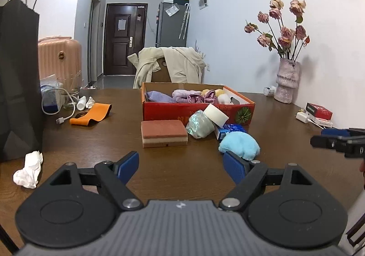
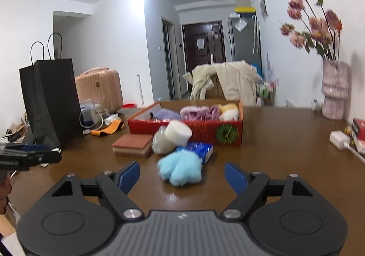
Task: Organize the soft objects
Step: 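Move both grippers back over the remaining items on the table, then grasp the white foam puff with the right gripper while the left grasps the clear plastic bag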
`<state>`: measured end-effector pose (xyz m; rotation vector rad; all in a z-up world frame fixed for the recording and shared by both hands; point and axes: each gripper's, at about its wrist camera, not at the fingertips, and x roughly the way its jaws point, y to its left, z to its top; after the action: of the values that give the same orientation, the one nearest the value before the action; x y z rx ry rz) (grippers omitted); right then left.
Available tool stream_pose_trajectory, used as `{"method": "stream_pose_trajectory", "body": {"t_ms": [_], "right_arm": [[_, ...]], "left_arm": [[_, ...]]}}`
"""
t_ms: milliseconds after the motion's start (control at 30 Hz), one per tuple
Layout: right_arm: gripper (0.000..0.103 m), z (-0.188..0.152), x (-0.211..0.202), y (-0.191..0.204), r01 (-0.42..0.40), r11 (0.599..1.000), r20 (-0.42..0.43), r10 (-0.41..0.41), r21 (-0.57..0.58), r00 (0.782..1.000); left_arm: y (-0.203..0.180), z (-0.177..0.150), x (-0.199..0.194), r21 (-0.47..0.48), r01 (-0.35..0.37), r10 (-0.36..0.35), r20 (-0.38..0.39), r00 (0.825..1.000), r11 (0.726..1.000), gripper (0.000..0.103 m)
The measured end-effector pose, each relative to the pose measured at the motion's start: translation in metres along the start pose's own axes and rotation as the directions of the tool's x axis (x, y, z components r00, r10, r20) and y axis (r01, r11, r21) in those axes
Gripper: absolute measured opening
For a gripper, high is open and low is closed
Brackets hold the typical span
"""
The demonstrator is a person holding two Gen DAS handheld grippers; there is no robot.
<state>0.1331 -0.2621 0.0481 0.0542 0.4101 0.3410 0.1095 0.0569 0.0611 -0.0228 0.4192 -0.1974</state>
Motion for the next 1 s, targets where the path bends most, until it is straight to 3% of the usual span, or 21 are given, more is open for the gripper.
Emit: {"method": "stream_pose_trajectory", "body": {"t_ms": [100, 300, 567, 733, 900, 967, 1000], "right_arm": [[0.081, -0.004, 0.003, 0.001, 0.028, 0.999, -0.009, -0.028, -0.018, 1.0], [0.081, 0.001, 0.022, -0.004, -0.005, 1.0, -0.013, 0.005, 0.029, 1.0], [0.081, 0.023, 0.063, -0.018, -0.027, 0.996, -0.014, 0.029, 0.086, 0.999], [0.081, 0.047, 0.123, -0.032, -0.083, 0.985, -0.051, 0.092, 0.154, 0.994], [0.081, 0.061, 0.208, -0.045, -0.157, 0.953, -0.111, 0.191, 0.258, 0.975], [0.075, 0.062, 0.237, -0.047, -0.177, 0.938, -0.14, 0.226, 0.298, 0.964], [0.072, 0.062, 0.25, -0.048, -0.183, 0.932, -0.151, 0.24, 0.313, 0.959]], "left_arm": [[-0.002, 0.0, 0.006, 0.008, 0.002, -0.002, -0.005, 1.0, 1.0, 0.083], [-0.004, 0.004, 0.039, 0.037, 0.001, 0.001, -0.04, 0.999, 0.999, 0.083], [-0.027, 0.03, 0.142, 0.176, 0.089, -0.078, -0.067, 0.995, 0.98, 0.076], [-0.036, 0.042, 0.212, 0.221, 0.105, -0.083, -0.104, 0.991, 0.97, 0.074], [-0.032, 0.039, 0.254, 0.218, 0.121, -0.087, -0.158, 0.984, 0.968, 0.074], [-0.034, 0.039, 0.264, 0.22, 0.134, -0.1, -0.159, 0.982, 0.966, 0.068], [-0.036, 0.04, 0.267, 0.226, 0.152, -0.118, -0.158, 0.98, 0.962, 0.059]]}}
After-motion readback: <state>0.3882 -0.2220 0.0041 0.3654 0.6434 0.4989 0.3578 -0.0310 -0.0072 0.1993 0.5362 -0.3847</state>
